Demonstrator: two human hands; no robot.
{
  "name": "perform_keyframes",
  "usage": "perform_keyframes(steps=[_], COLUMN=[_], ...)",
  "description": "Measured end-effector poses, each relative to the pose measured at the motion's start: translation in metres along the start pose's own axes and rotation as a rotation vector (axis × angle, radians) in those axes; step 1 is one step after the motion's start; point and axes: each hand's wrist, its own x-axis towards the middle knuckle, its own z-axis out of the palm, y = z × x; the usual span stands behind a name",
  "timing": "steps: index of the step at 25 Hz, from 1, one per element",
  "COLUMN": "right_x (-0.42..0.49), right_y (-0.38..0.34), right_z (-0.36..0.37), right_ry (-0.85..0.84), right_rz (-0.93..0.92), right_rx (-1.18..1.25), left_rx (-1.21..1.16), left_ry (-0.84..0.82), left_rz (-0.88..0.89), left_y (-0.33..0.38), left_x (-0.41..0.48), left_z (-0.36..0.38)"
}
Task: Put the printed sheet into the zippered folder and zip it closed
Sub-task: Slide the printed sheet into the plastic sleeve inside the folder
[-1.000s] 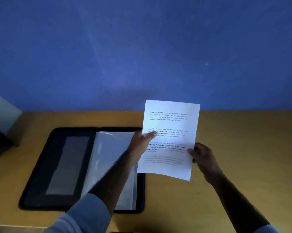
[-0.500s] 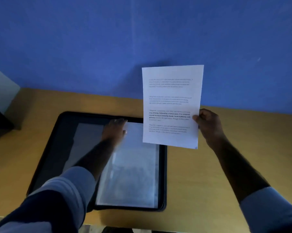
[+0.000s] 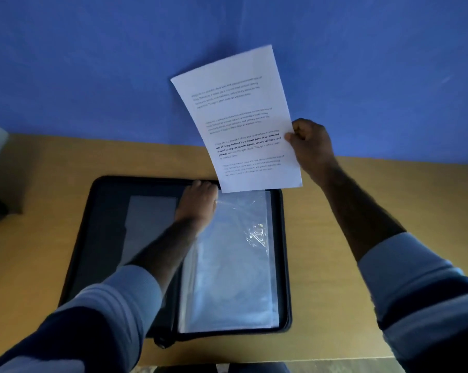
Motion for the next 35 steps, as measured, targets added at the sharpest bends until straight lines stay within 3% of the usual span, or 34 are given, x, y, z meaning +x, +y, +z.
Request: perform_keyframes(steps=[5,8,14,35], right_x=[0.018,0.025,0.032,0.035], right_y=[-0.024,-0.03,-0.029,0.002], right_z=[0.005,0.011,0.026,0.093], right_ry=[-0.013,-0.064,-0.167,-0.236], right_rz=[-0.123,-0.147,-0.176,-0.017], right_rx=[-0.107,-0.134,-0.174,-0.033], left_rx=[-0.078,-0.223,-0.203,-0.317], left_ry=[-0.084,-0.103,-0.097,-0.063], left_rz=[0.074,0.026,-0.003,-0.115], left_y=[0.005,0.014,0.039,0.071], left_x=[0.008,0.008,0.012,0.028], left_z=[0.0,-0.001,-0.011,-0.021])
